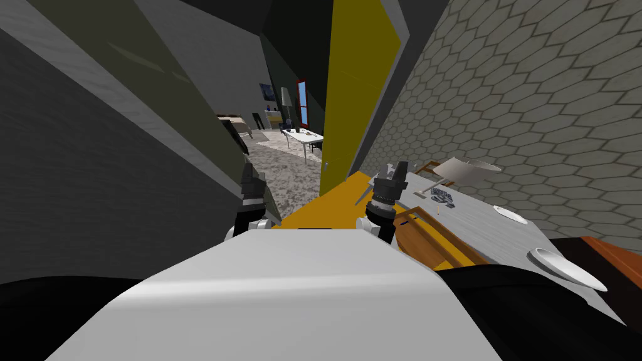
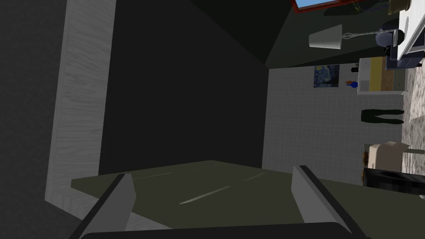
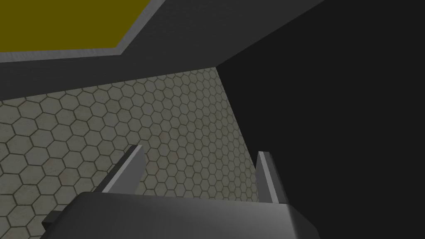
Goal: Push the door open
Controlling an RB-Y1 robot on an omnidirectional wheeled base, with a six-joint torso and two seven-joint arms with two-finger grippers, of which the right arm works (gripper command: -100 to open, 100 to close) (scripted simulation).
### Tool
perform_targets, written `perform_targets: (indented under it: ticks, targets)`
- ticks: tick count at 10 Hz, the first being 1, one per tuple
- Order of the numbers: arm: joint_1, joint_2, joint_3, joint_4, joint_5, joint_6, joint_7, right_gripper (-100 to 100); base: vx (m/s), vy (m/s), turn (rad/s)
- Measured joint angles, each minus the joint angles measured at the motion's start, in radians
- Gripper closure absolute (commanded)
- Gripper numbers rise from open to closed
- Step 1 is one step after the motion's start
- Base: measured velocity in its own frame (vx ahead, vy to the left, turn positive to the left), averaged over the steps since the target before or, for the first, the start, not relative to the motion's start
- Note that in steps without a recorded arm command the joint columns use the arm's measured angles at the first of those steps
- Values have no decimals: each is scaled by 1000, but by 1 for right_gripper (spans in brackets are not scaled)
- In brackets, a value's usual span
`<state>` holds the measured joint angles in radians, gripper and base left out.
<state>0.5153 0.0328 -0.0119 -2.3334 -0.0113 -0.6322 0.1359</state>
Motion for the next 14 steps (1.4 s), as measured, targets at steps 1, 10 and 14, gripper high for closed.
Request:
perform_targets:
  ticks: [1,10,14]
  targets:
    - [-4,-4,0,14,0,-2,-3,-100,53,-40,69]
    - [-95,-37,9,230,11,-24,-30,-100,57,-51,66]
    - [-139,-48,11,327,15,-36,-42,-100,51,-48,73]
